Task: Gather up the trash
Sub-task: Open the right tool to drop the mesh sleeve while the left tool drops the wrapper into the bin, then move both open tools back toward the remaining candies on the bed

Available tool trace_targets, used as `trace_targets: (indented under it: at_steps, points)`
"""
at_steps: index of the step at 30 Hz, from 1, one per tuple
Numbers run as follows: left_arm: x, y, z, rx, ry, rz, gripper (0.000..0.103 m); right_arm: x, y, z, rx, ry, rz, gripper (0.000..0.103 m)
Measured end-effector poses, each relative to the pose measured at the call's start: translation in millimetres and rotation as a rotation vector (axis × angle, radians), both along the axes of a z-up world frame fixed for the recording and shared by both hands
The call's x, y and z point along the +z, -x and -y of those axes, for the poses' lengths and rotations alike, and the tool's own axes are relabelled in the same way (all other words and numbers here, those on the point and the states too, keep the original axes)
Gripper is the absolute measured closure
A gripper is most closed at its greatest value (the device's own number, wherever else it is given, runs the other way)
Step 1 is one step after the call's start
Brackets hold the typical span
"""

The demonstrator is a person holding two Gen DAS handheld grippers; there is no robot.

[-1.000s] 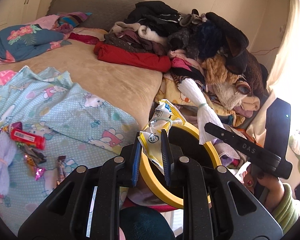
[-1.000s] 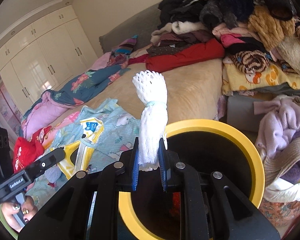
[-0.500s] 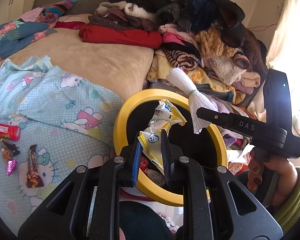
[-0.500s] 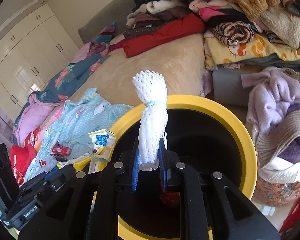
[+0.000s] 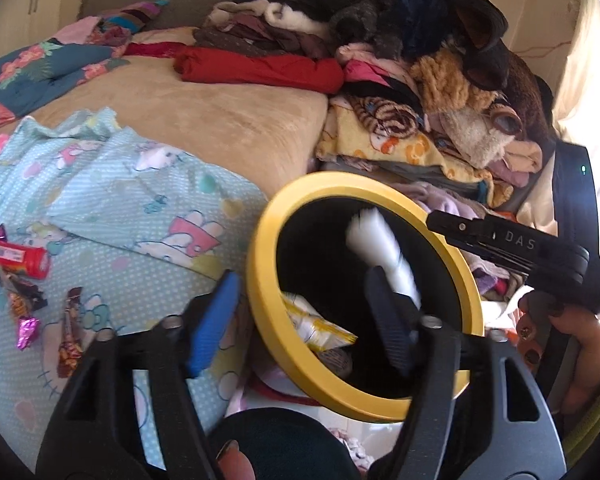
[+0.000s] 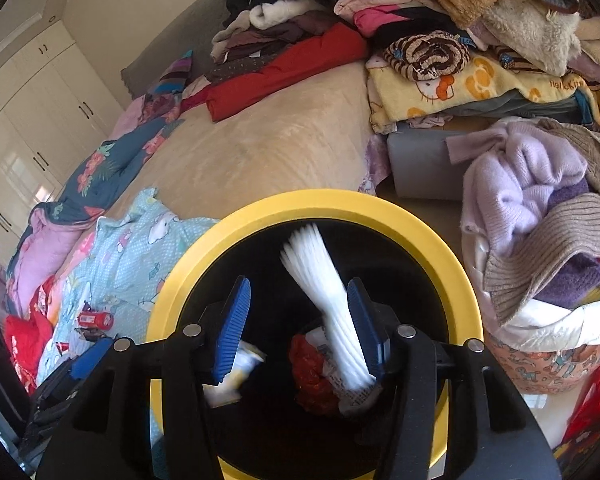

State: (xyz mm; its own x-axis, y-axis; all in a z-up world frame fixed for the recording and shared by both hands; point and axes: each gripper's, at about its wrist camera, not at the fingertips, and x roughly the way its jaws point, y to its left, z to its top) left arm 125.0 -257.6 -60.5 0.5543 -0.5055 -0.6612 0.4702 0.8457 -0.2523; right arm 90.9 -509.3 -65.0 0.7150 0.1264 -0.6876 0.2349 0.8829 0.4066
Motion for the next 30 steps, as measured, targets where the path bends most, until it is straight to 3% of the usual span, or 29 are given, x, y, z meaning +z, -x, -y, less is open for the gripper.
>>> trace_targets:
  at_steps: [1,2,3,9,30]
  points:
    - [2,1,-5,0.014,0.015,0.008,0.032,0,0,-1,0.001,0.004,0.006,0.052]
    - [3,2,-8,0.026,0.022,0.015,0.019,2,0,-4,0.004,0.015,0.013,0.052]
    - [5,4,-11,0.036,0.028,0.026,0.014,4,0,-7,0.014,0.024,0.027,0.049]
    - [14,8,-33,0.093,0.034,0.072,0.012,18,0,-25,0.069,0.082,0.109,0.046]
    - [44,10,-119,0.278,0.072,0.152,0.012,39,6,-84,0.182,0.183,0.251,0.041]
